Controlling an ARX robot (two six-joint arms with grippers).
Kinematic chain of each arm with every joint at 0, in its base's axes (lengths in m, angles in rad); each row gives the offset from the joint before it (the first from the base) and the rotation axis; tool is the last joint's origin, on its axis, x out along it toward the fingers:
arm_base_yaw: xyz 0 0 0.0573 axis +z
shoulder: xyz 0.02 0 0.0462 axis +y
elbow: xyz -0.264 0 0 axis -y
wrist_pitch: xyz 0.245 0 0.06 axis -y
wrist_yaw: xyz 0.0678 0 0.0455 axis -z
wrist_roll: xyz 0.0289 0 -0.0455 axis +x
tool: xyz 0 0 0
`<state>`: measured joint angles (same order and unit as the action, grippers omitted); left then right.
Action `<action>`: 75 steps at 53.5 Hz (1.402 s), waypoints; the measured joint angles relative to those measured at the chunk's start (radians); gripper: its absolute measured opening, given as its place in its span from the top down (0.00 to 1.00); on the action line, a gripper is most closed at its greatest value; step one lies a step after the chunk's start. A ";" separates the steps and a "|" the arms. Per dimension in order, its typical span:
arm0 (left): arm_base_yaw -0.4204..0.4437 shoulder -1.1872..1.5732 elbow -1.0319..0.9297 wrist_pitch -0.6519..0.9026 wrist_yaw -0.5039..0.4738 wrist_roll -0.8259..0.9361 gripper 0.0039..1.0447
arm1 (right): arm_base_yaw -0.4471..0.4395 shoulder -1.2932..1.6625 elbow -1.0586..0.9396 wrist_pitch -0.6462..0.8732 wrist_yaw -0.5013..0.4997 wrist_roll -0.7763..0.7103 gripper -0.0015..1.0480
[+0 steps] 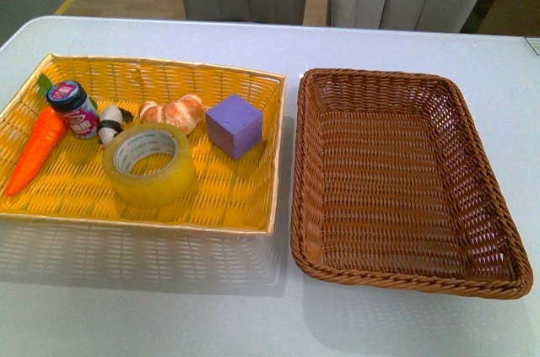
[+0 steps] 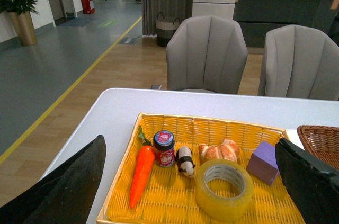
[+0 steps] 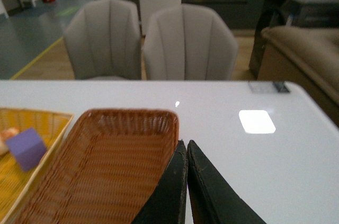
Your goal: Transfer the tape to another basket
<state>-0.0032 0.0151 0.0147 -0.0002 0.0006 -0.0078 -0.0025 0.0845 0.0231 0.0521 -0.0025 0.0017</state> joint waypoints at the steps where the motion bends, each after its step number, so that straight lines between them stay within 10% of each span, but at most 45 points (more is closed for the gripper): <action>1: 0.000 0.000 0.000 0.000 -0.001 0.000 0.08 | 0.000 -0.013 0.000 -0.015 0.001 0.000 0.98; 15: 0.000 0.000 0.000 0.000 0.000 0.000 0.08 | 0.001 -0.077 0.000 -0.050 0.003 -0.001 0.97; 43: 0.000 0.000 0.000 0.000 0.000 0.000 0.08 | 0.000 -0.078 0.000 -0.051 0.003 -0.001 0.08; 50: 0.003 0.006 0.003 -0.008 0.011 -0.006 0.08 | 0.001 -0.078 0.000 -0.051 0.003 0.000 0.09; 58: 0.061 0.422 0.245 -0.456 0.258 -0.117 0.08 | 0.001 -0.079 0.000 -0.051 0.001 0.000 0.09; 75: 0.053 1.208 0.419 0.066 0.168 -0.146 0.08 | 0.001 -0.079 0.000 -0.051 0.003 0.000 0.09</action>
<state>0.0494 1.2232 0.4335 0.0662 0.1684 -0.1535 -0.0017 0.0055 0.0231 0.0013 0.0002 0.0021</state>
